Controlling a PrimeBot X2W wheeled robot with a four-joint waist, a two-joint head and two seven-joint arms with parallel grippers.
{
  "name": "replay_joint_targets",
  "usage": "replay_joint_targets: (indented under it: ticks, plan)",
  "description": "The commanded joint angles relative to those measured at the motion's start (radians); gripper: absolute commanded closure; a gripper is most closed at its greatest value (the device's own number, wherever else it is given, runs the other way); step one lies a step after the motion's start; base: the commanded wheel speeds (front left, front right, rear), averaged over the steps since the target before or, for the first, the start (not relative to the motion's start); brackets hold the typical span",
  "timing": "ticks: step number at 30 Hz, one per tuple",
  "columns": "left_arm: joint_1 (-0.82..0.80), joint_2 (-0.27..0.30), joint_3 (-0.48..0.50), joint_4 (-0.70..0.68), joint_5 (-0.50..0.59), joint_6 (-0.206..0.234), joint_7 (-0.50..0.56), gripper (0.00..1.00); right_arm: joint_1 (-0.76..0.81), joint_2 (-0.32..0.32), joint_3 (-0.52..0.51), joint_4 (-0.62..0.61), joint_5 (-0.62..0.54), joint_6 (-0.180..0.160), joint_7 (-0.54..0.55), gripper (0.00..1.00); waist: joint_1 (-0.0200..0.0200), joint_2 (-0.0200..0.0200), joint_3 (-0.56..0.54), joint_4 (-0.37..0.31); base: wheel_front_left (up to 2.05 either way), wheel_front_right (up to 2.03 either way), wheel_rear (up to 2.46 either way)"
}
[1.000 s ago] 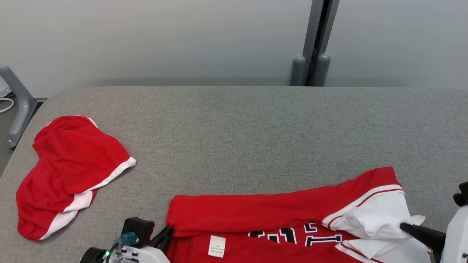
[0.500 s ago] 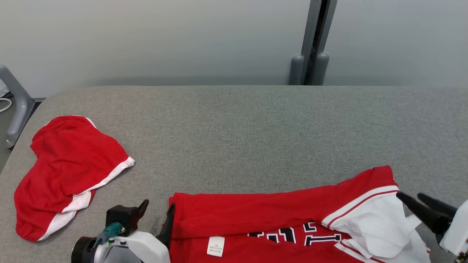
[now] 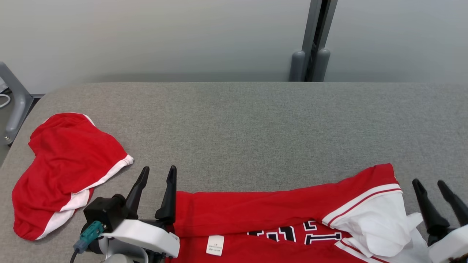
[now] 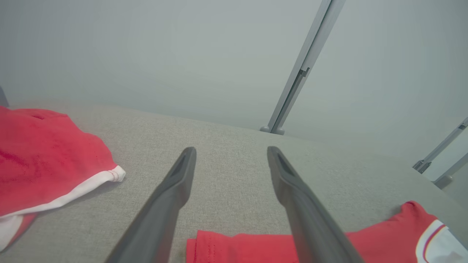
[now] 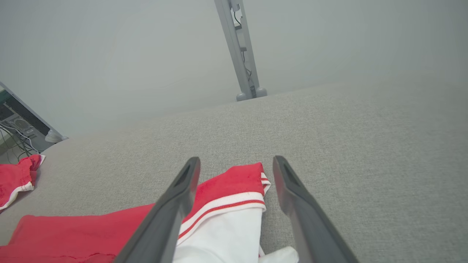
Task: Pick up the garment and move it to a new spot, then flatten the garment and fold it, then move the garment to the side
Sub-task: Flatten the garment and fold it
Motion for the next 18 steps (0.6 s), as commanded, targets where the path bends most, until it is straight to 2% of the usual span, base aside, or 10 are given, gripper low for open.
replay_joint_targets:
  ticks: [1, 4, 7, 13, 18]
  plan:
    - [0.012, -0.018, 0.029, -0.012, 0.036, -0.018, -0.006, 0.0, 0.013, 0.0, 0.018, 0.031, -0.012, 0.0, -0.053, 0.0, 0.0, -0.0001, 0.004, -0.002, 0.0, 0.0, 0.0]
    - [0.066, -0.069, 0.099, -0.02, 0.109, -0.061, -0.005, 0.0, 0.012, 0.01, 0.056, 0.125, -0.02, 0.0, -0.164, 0.0, 0.0, -0.0001, 0.01, -0.008, 0.0, 0.0, 0.0]
    - [0.099, -0.121, 0.155, -0.016, 0.177, -0.108, -0.006, 0.0, 0.001, 0.023, 0.09, 0.214, -0.008, 0.0, -0.229, 0.0, 0.0, -0.0001, 0.015, -0.011, 0.0, 0.0, 0.0]
    - [0.163, -0.214, 0.292, -0.022, 0.243, -0.18, -0.006, 0.0, -0.047, 0.016, 0.164, 0.346, 0.051, 0.0, -0.274, 0.0, 0.0, -0.0001, 0.019, -0.027, 0.0, 0.0, 0.0]
    - [0.19, -0.244, 0.342, -0.017, 0.33, -0.241, -0.006, 0.0, -0.084, -0.002, 0.221, 0.421, 0.089, 0.0, -0.292, 0.0, 0.0, -0.0001, 0.022, -0.024, 0.0, 0.0, 0.0]
